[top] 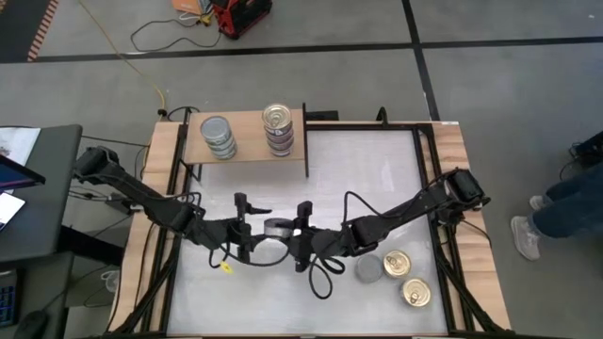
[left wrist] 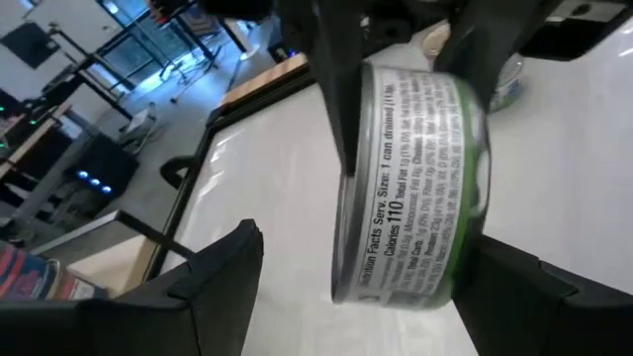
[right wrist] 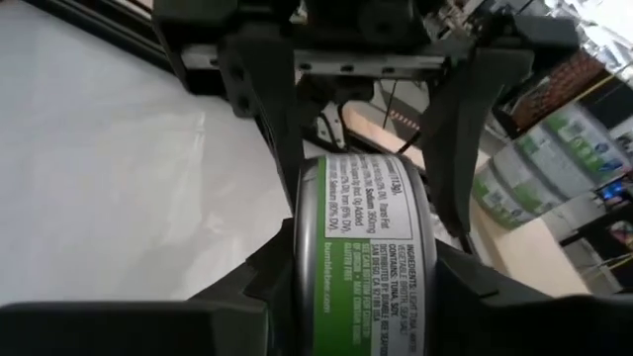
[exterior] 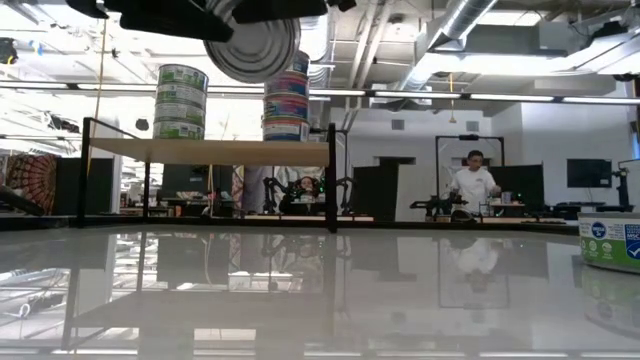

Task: Stack canned seafood by type on shelf
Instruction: Stack the green-white tuna can on top of the other green-white tuna cans on the shelf

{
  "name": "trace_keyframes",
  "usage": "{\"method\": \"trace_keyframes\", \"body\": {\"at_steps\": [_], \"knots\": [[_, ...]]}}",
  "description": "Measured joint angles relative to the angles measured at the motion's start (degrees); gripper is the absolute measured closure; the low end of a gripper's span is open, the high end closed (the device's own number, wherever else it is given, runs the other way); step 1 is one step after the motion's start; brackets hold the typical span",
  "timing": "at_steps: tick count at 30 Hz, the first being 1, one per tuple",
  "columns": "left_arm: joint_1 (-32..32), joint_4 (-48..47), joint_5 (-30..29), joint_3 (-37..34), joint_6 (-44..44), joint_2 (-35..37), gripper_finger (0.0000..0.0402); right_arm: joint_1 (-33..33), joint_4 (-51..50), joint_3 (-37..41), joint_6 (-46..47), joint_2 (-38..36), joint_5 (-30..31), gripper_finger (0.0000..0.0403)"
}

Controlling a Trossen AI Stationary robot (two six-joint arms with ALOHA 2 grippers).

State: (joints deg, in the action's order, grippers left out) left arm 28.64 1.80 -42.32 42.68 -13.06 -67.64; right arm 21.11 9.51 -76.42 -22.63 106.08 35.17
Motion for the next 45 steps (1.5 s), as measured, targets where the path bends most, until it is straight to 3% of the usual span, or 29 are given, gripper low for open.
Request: {"method": "trace_keyframes", "body": {"at_steps": [6, 11, 16, 22, 28, 34, 40, 45], "knots": [[-0.15, 0.06, 1.55, 0.0, -1.55, 0.0, 0.0119, 0.76, 3.13, 0.0, -3.17, 0.0, 0.13, 0.0245], [-0.02, 0.13, 1.67, 0.0, -4.27, 0.0, 0.0181, 0.87, 3.87, 0.0, -3.55, 0.0, 0.14, 0.024], [0.87, 0.09, 1.44, 0.0, -6.26, 0.0, 0.0261, 0.89, 3.98, 0.0, -3.05, 0.0, 0.06, 0.02], [1.79, 0.08, -1.39, -0.07, -7.65, 0.62, 0.0266, 1.3, 3.16, -0.95, -2.73, 0.0, -0.3, 0.0153], [2.18, -1.41, -3.2, -0.07, -6.26, 2.12, 0.0266, 2.59, -4.7, -6.88, -2.76, -0.02, 1.82, 0.009], [7.62, -8.3, -17.35, -0.09, -5.56, 10.33, 0.0264, 5.16, -16.32, -9.66, -1.1, -2.49, 15.5, 0.0055], [11.73, -5.56, -45.74, -0.07, -19.76, 19.58, 0.0263, 5.12, -25.69, -9.66, 9.11, -4.66, 18.83, 0.0065], [8.42, 0.44, -47.86, -0.04, -35.12, 24.12, 0.0263, 3.56, -30.06, -9.58, 15.06, -4.66, 18.81, 0.0078]]}}
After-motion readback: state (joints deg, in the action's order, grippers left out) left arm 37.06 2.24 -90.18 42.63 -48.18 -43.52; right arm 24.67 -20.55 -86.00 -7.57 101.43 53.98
